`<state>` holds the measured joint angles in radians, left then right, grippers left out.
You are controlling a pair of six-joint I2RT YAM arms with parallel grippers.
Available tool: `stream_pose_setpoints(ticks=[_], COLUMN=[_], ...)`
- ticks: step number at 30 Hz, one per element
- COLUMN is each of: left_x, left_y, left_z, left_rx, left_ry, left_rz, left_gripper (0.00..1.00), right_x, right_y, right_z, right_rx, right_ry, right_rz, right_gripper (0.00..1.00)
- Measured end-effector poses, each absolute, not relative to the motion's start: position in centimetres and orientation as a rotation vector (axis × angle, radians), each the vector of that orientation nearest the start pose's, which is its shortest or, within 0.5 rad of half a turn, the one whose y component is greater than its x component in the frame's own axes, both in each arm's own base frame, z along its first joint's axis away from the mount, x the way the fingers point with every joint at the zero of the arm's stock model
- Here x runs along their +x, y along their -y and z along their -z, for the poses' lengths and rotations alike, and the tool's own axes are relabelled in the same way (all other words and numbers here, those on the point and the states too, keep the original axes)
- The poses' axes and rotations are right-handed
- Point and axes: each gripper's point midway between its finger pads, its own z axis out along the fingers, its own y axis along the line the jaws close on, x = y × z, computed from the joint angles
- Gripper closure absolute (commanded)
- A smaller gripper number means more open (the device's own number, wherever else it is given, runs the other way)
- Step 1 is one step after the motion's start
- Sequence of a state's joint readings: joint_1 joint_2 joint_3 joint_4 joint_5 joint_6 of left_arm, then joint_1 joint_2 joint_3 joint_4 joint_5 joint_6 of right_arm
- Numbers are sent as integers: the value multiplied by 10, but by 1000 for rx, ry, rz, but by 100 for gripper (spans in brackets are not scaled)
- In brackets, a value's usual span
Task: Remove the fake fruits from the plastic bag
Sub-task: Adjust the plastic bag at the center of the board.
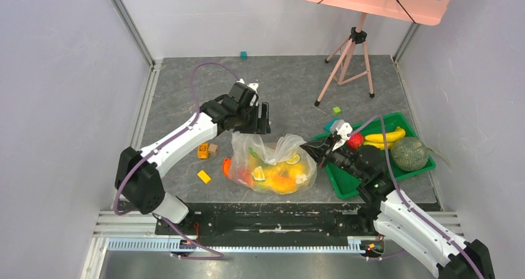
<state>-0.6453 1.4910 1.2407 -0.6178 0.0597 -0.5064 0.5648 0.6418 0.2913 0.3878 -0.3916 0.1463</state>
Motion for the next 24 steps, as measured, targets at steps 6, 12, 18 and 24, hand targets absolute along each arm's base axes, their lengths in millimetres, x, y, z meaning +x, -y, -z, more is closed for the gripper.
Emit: stream_pose_setpoints(ticks=[6,12,18,24], left_x=[279,285,307,345], left_y=[253,245,237,216], left_z=[-152,-165,-219,-314], left_rx=[283,264,184,-1], left_ry=[-2576,-2551,-2365,-2032], left_rz=[480,414,390,400], left_gripper=[79,98,98,98], right_x=[208,217,259,326], right_y=[-217,-208,-192,-192], right_z=[-211,-210,-236,-315], right_rx=[-647,-593,-393,-207], right_ry=[-1467,-1497,-1561,-1534], right_rz=[-845,-788,-647,-511], right_gripper=[100,100,100,100])
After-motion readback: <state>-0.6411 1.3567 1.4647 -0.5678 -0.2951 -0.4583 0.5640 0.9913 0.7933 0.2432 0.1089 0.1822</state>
